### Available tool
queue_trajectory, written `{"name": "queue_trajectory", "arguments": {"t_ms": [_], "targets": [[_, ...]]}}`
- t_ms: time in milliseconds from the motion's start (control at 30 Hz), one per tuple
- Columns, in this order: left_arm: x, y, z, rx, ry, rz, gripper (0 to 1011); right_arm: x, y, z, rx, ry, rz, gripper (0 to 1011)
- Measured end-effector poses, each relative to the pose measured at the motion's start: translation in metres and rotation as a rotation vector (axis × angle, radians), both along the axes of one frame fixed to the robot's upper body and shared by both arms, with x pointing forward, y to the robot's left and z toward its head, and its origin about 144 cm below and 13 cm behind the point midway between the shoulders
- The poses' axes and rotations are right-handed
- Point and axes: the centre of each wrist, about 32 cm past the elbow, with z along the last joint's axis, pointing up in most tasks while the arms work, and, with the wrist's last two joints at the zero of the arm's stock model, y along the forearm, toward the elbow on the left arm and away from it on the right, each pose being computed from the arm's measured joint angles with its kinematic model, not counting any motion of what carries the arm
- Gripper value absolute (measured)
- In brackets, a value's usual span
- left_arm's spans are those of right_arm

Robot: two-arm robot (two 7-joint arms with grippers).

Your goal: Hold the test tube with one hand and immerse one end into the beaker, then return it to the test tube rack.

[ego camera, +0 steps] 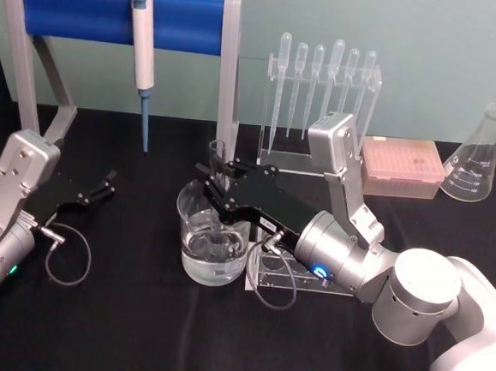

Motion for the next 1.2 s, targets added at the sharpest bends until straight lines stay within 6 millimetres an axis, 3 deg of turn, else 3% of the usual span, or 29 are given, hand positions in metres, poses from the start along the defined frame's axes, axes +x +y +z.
{"name": "queue_trajectory", "arguments": {"t_ms": [1200], "targets": [[0.0, 0.0, 0.0, 0.0, 0.0, 0.0, 1000, 0.0, 0.0, 0.0, 0.0, 0.0, 0.0, 230]]}}
